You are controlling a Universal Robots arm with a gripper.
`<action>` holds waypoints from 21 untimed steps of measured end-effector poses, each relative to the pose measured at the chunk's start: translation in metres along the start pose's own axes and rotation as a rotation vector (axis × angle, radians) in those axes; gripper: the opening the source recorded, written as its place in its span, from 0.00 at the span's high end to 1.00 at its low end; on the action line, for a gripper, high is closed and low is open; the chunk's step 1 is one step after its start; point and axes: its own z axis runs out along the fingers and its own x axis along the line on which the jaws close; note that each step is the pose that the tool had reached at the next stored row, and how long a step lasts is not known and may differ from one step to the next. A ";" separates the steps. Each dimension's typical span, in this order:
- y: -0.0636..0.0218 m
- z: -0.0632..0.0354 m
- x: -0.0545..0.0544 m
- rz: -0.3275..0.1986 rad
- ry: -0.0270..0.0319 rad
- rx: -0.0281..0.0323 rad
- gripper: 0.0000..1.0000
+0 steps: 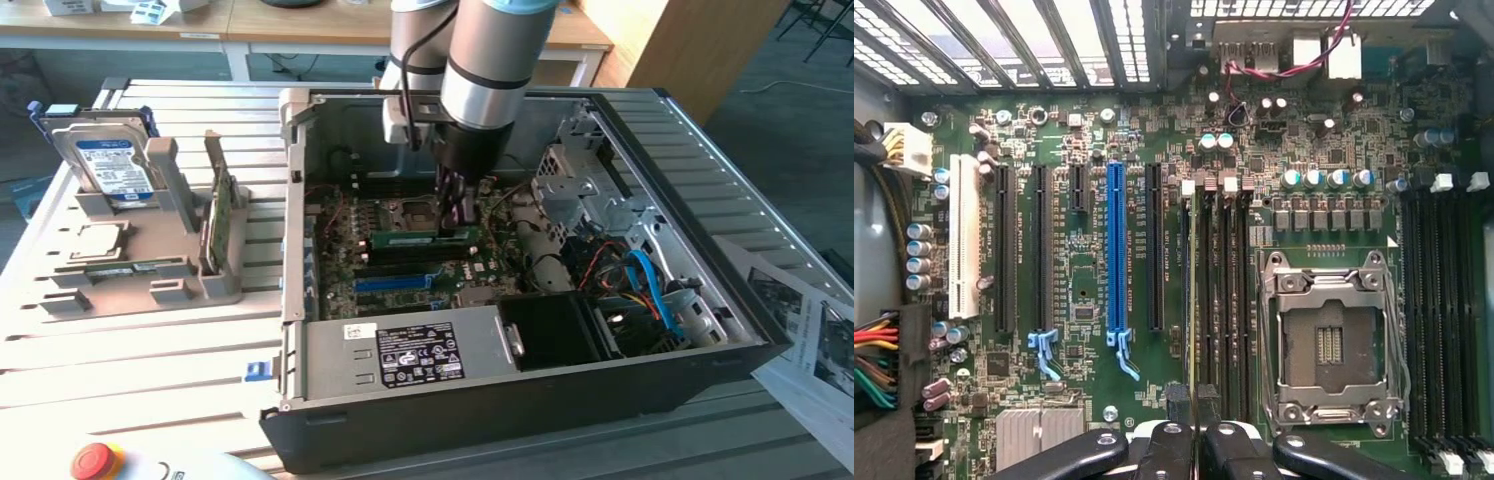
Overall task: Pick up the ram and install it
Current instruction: 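Insert the ram into the slot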
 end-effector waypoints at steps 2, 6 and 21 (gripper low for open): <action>-0.0001 0.0026 0.000 0.000 0.0004 0.0000 0.88; -0.0002 0.0054 0.000 0.000 0.0010 0.0001 0.88; 0.0019 0.0094 -0.001 0.000 0.0015 -0.0065 0.88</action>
